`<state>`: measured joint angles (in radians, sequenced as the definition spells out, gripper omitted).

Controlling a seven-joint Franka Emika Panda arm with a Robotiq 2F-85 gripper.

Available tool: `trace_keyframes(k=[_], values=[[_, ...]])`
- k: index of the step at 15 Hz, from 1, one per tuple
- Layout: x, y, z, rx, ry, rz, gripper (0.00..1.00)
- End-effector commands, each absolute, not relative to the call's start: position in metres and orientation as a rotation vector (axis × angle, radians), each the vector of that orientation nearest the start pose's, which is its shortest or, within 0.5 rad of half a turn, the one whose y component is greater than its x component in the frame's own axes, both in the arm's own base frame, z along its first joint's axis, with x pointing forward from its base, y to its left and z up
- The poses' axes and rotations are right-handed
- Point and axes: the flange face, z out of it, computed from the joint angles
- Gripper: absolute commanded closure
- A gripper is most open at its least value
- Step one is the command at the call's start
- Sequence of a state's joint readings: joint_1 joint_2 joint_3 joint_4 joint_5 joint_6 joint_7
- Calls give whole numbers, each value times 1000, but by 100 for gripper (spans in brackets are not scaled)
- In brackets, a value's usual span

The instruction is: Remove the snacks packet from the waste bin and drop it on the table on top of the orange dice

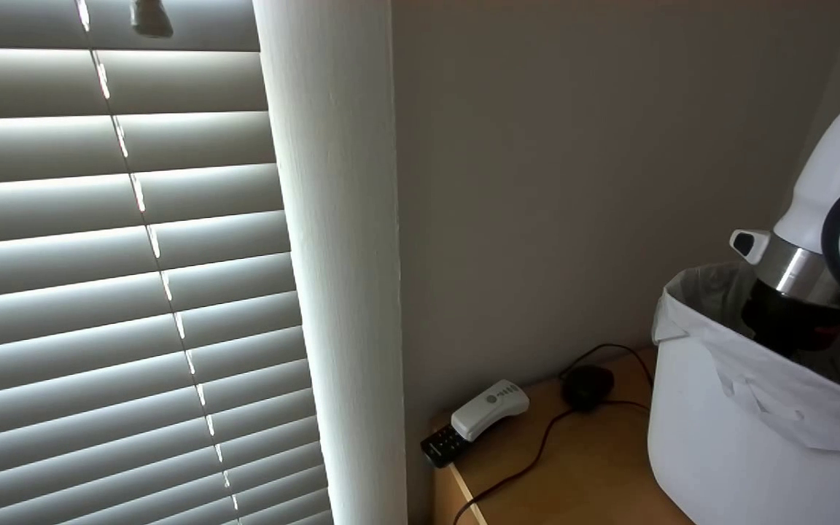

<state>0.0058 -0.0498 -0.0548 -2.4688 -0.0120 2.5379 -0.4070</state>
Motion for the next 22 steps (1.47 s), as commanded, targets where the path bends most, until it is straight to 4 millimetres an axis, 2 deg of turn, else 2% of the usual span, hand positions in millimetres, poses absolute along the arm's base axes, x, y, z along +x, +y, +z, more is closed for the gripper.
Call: trace_keyframes(k=[1,2,3,10,11,16,22], values=[[482,-29,312,-3090,-595,-193,22],[482,-29,310,-3088,-595,-188,31],[482,-30,309,-3085,-593,-183,44],[482,-36,308,-3091,-582,-177,97],[482,-36,307,-3092,-582,-175,100],[482,-39,308,-3094,-576,-168,100],[476,-39,337,-3107,-551,-225,100]])
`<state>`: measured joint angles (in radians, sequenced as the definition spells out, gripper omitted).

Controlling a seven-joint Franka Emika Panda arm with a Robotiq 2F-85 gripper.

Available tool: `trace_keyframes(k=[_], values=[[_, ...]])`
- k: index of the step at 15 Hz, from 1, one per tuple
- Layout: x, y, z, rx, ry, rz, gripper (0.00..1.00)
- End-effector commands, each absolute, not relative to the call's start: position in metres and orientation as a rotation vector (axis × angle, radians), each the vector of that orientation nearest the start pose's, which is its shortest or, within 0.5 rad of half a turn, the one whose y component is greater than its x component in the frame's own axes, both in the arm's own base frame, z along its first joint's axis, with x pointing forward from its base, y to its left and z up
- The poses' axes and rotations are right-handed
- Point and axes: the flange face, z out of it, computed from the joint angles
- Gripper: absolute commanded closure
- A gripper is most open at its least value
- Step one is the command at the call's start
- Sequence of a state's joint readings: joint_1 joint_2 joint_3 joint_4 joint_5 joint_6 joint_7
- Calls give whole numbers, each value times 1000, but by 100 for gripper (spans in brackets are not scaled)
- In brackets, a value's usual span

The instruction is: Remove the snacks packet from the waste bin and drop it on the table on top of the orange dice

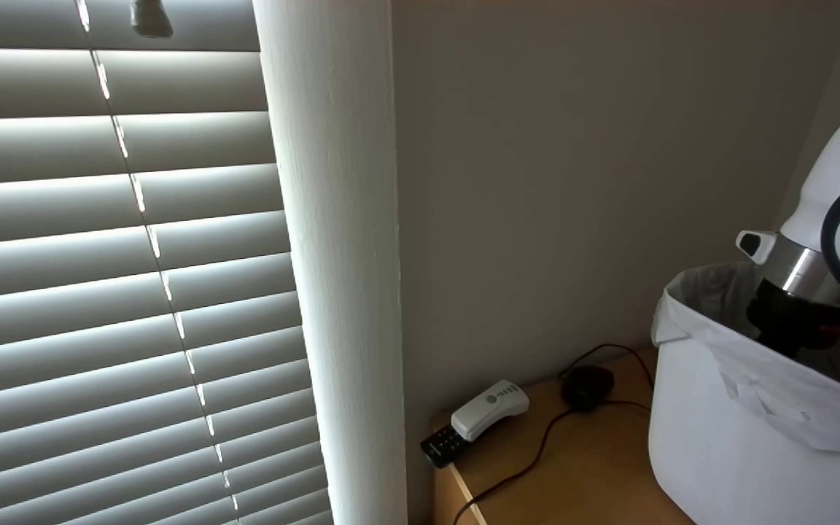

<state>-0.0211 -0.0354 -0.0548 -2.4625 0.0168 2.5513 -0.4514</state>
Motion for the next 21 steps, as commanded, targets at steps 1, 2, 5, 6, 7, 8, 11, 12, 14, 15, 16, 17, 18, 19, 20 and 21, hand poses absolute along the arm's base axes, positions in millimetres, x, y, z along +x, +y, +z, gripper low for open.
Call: trace_keyframes(k=[1,2,5,6,7,8,11,12,14,15,16,17,18,19,20,21], values=[[475,-38,343,-3105,-553,-242,100],[474,-38,349,-3106,-546,-256,100],[471,-37,366,-3107,-532,-290,100],[470,-36,373,-3108,-524,-298,100],[469,-36,381,-3116,-511,-308,100],[468,-34,387,-3115,-504,-310,100],[463,-28,409,-3129,-471,-320,100],[462,-27,415,-3134,-459,-323,100],[460,-24,430,-3141,-435,-338,100],[459,-24,438,-3150,-412,-351,100],[458,-22,447,-3158,-395,-357,100],[457,-20,456,-3168,-382,-370,100],[456,-17,466,-3187,-372,-382,100],[454,-13,475,-3205,-373,-394,100],[463,-20,460,-3169,-400,-395,99],[462,-16,468,-3180,-395,-405,99]])
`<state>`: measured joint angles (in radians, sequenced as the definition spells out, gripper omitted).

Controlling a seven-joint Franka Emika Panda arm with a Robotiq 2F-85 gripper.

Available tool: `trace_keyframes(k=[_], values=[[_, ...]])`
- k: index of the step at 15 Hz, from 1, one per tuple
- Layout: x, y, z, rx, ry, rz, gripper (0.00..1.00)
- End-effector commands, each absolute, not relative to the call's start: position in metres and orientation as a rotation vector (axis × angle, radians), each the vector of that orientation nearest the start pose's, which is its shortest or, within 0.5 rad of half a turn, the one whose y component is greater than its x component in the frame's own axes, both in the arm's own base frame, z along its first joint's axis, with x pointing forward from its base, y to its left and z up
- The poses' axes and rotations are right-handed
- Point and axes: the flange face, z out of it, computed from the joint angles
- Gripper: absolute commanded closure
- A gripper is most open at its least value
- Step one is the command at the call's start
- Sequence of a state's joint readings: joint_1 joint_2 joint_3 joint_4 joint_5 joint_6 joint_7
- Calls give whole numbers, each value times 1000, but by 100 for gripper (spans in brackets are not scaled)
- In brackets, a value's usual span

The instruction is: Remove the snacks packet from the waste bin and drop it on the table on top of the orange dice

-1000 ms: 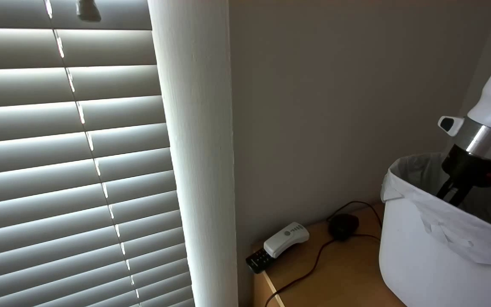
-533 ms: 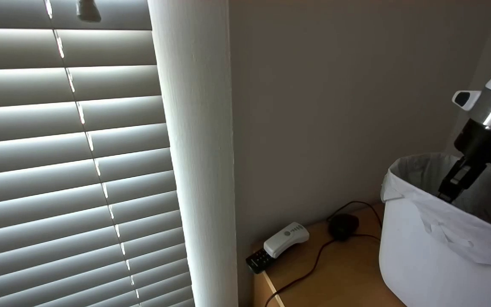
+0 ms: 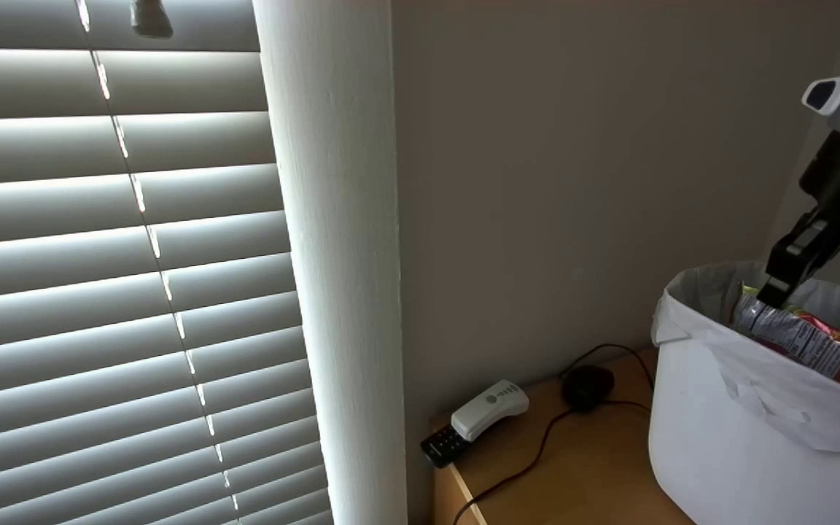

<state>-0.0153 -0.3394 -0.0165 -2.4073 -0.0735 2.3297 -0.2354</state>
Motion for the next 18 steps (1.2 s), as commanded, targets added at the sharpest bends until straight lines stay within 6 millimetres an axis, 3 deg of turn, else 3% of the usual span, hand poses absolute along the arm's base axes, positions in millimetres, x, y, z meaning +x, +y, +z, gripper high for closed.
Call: trace_keyframes(k=[1,6,12,18], values=[[460,-14,473,-3184,-394,-413,99],[458,-7,475,-3173,-412,-426,100],[443,-10,527,-3199,-461,-582,100],[423,-32,581,-3204,-432,-746,100]])
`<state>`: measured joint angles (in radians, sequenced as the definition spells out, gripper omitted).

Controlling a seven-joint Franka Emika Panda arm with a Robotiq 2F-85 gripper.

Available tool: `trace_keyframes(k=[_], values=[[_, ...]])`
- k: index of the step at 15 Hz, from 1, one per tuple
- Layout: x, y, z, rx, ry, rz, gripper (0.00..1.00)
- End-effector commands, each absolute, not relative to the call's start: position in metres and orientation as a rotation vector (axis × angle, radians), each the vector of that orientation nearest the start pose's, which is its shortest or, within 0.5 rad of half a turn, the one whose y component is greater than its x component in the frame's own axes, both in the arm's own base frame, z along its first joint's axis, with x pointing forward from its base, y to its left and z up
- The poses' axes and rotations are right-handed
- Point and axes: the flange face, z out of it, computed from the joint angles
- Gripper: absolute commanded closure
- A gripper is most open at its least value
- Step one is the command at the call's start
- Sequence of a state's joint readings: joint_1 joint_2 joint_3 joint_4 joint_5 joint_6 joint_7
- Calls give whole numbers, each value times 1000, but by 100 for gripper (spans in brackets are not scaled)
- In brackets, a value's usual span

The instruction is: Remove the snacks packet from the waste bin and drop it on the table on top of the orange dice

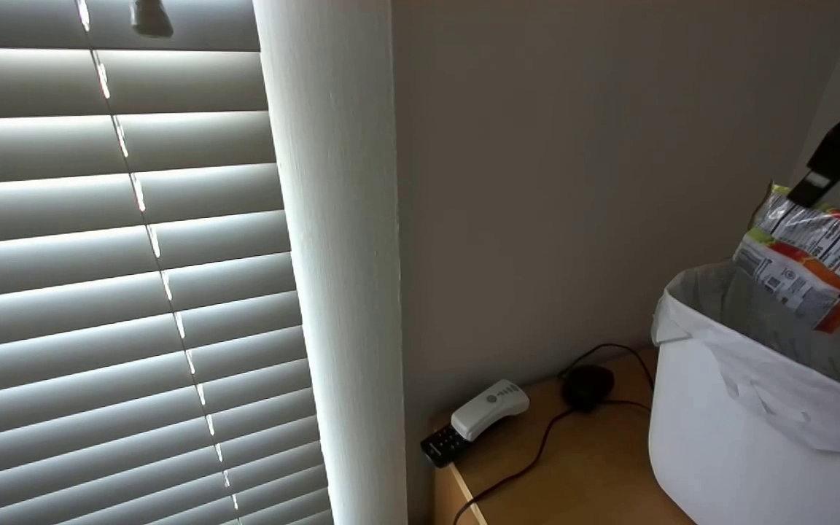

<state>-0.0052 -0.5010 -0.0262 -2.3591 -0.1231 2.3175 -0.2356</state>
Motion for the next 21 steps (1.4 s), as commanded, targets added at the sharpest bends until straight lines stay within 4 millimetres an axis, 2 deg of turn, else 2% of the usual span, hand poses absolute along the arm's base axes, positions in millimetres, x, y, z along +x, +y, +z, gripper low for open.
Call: trace_keyframes(k=[1,7,9,10,11,14,15,17,21], values=[[420,-37,588,-3210,-432,-752,100],[397,-77,603,-3311,-395,-633,100],[390,-92,609,-3345,-339,-612,100],[388,-98,610,-3343,-231,-626,100],[398,-87,606,-3318,-318,-644,99],[394,-98,610,-3325,-266,-650,100],[397,-97,604,-3332,-318,-611,100],[400,-111,591,-3326,-418,-502,100],[396,-142,572,-3313,-450,-373,100]])
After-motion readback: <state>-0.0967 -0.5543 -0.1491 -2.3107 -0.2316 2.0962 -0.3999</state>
